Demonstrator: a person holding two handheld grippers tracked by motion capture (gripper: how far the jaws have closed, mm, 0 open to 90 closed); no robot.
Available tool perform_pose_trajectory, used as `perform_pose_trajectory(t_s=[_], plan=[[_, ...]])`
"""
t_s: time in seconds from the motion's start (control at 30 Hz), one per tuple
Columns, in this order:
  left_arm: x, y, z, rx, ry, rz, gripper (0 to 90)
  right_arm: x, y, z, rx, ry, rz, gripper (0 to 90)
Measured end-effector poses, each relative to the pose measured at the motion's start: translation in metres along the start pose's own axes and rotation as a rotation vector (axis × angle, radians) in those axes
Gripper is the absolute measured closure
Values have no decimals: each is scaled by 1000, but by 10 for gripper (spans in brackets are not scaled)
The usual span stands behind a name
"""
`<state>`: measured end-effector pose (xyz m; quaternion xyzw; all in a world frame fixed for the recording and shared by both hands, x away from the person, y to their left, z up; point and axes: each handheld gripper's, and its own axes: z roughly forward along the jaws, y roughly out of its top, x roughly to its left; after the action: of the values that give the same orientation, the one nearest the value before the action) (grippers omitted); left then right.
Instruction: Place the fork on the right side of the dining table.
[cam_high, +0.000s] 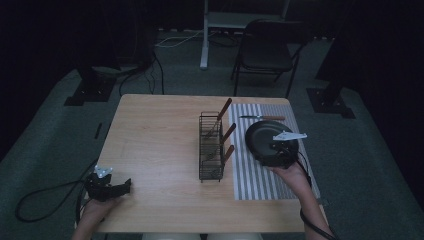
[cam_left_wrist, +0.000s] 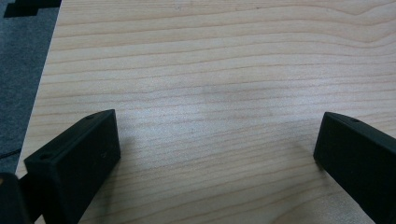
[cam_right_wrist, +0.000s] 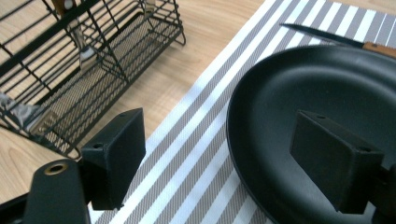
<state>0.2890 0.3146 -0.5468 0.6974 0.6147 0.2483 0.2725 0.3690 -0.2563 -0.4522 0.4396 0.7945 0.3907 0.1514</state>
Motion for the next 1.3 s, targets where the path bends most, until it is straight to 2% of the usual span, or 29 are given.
perform_pose_trajectory(t_s=[0.5,0.7,0.83,1.3], plan=[[0,0,0,0,0,0,6,-1,32,13,-8,10,-13,182],[0,0,0,0,0,-1,6,-6,47,12,-21,7,-7,182],[0,0,0,0,0,0,6,-7,57,12,-30,13,-3,214],[0,0,0,0,0,0,6,-5,89,25,-26,16,-17,214]])
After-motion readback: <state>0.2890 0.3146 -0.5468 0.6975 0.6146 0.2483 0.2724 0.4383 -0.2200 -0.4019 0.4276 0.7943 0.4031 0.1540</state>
